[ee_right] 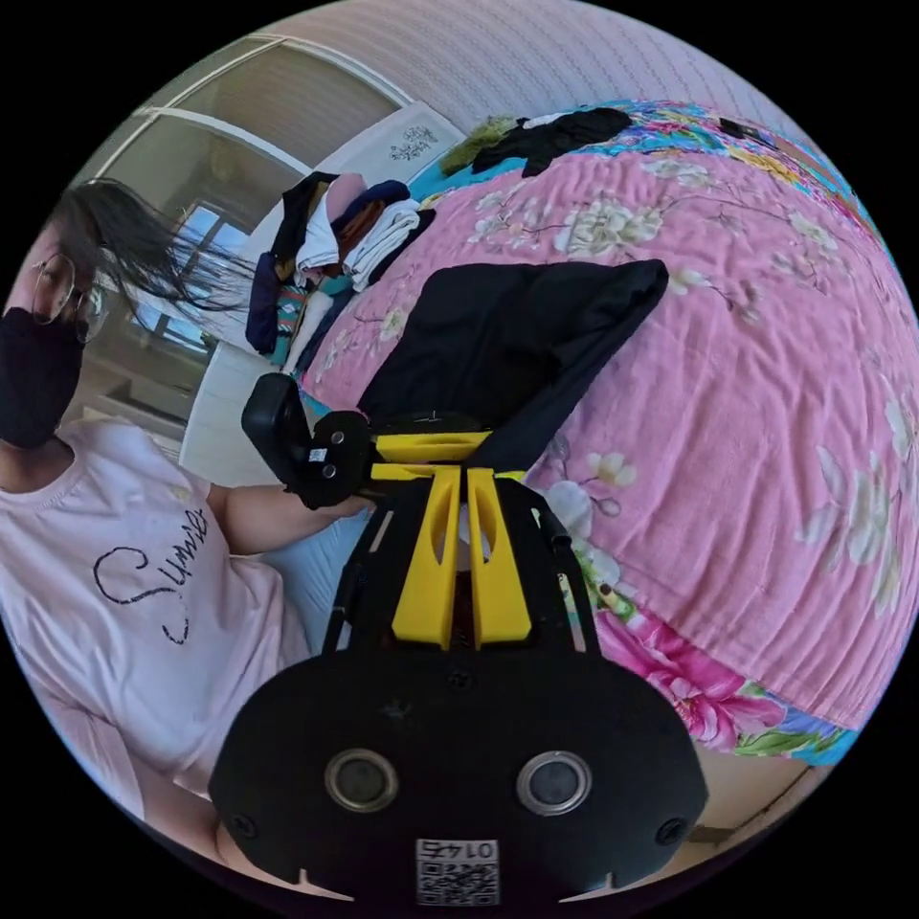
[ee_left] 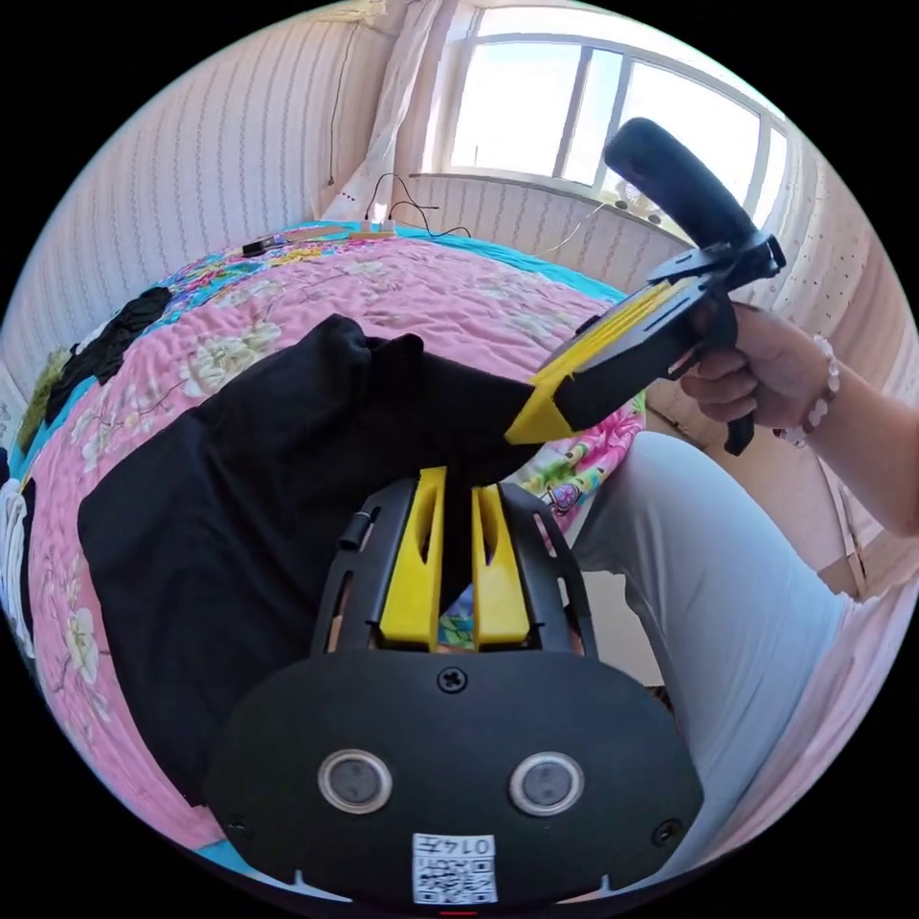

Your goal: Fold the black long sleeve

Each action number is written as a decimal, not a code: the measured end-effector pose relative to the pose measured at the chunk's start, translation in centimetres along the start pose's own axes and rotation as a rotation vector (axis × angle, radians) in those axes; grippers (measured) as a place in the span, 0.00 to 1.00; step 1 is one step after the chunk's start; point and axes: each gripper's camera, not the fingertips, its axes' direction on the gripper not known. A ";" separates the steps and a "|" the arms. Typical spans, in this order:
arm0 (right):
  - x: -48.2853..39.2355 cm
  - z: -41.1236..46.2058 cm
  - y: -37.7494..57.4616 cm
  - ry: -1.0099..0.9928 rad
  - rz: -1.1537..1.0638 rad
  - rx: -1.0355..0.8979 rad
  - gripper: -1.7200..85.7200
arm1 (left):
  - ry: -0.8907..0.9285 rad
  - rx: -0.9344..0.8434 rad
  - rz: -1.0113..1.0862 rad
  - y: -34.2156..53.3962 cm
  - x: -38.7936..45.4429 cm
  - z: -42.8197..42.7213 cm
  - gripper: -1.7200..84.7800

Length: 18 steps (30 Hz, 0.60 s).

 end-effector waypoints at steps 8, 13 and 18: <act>11.6 0.4 -4.3 -0.066 0.297 0.220 0.23 | 0.023 0.028 -0.028 1.5 -2.0 -1.9 0.04; 15.5 2.8 -6.9 -0.175 0.411 0.327 0.18 | 0.053 0.080 -0.087 2.8 -3.9 -3.7 0.04; 14.4 2.5 -9.8 -0.263 0.309 0.308 0.06 | 0.047 0.178 -0.177 5.3 -7.2 -8.5 0.04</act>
